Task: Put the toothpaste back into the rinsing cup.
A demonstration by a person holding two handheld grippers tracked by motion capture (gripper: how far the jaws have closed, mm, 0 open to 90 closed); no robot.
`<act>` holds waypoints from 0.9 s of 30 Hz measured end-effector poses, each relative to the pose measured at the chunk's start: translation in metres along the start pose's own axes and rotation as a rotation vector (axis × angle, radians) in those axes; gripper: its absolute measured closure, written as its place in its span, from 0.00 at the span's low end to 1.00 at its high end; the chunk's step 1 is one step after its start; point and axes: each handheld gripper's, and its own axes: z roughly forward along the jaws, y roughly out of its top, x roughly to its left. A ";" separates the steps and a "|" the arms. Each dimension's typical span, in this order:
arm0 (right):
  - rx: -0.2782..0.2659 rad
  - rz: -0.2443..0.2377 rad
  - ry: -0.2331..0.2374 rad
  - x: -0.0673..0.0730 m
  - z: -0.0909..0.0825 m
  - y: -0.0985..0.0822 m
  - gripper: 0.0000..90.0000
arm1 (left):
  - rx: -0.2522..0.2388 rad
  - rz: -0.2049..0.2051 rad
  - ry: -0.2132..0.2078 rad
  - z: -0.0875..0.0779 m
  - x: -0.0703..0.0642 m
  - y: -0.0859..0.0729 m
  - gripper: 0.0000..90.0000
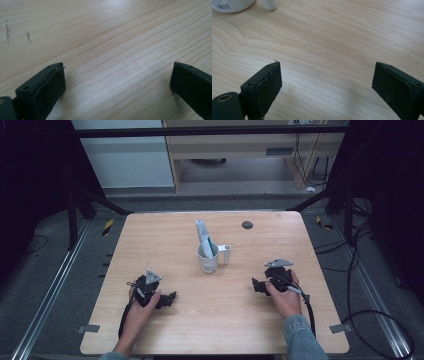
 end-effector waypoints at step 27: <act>0.002 0.138 -0.097 -0.022 0.022 -0.015 0.02 | -0.002 0.000 0.000 0.001 -0.001 0.001 0.00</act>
